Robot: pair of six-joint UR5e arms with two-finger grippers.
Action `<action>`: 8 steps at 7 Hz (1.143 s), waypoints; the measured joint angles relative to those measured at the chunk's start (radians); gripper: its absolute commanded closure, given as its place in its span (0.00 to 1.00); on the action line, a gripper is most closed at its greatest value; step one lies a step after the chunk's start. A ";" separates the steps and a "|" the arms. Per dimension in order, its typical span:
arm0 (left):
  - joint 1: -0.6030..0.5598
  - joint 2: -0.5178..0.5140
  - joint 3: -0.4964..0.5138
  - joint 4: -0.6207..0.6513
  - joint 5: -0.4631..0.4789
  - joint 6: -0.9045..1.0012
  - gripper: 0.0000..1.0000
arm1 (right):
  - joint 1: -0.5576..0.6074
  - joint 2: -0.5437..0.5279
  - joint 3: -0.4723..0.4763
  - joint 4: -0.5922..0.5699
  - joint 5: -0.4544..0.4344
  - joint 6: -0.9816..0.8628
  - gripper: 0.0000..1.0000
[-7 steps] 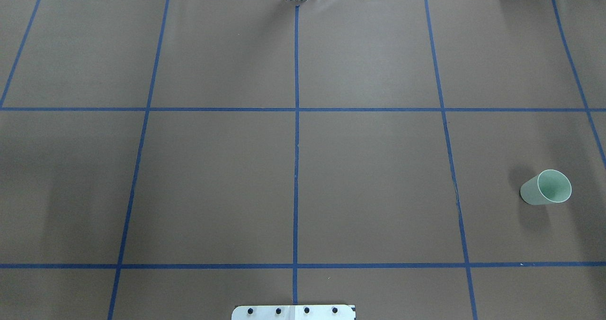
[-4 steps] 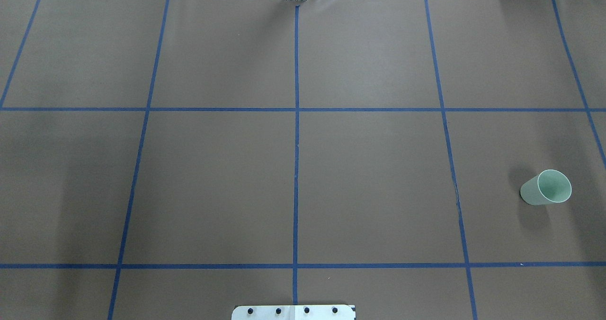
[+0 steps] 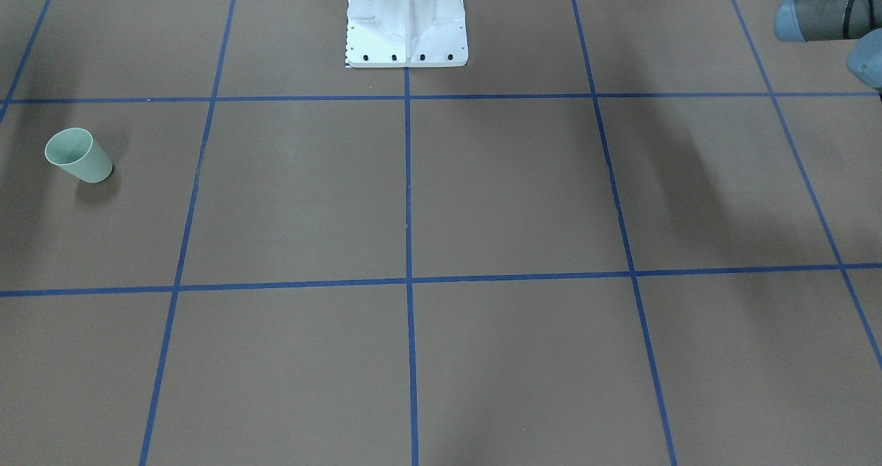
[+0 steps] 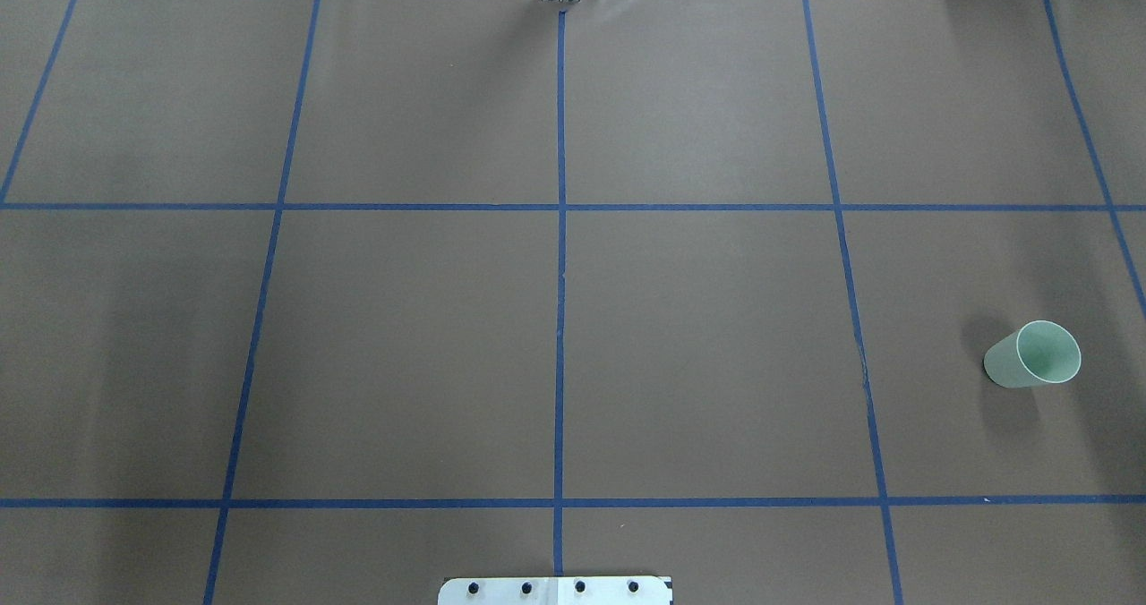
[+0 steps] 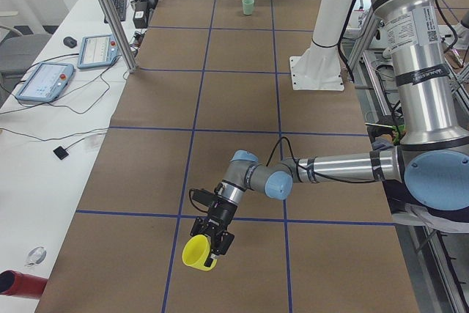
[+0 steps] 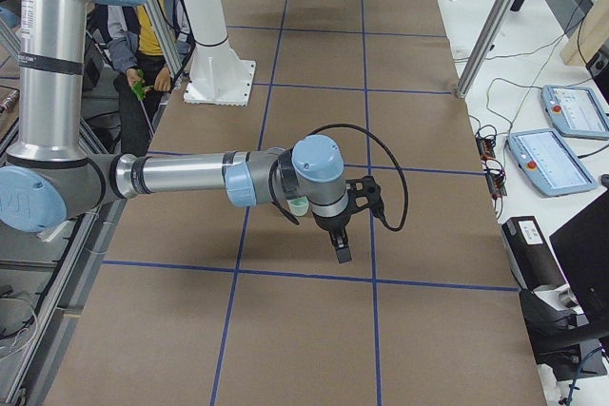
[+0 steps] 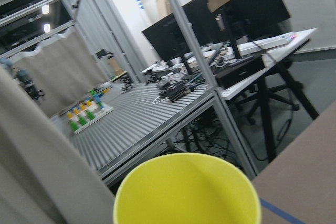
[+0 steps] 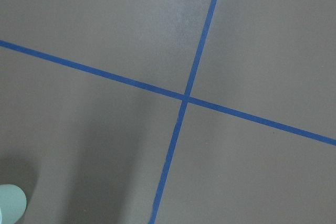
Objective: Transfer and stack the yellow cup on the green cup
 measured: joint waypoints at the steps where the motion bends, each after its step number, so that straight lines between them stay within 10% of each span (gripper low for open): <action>1: -0.018 -0.014 0.038 -0.189 -0.022 0.163 0.86 | 0.000 0.005 -0.001 0.000 0.002 0.010 0.00; 8: -0.032 -0.087 -0.058 -0.808 -0.423 0.582 0.89 | 0.000 0.052 0.000 -0.001 0.076 0.089 0.00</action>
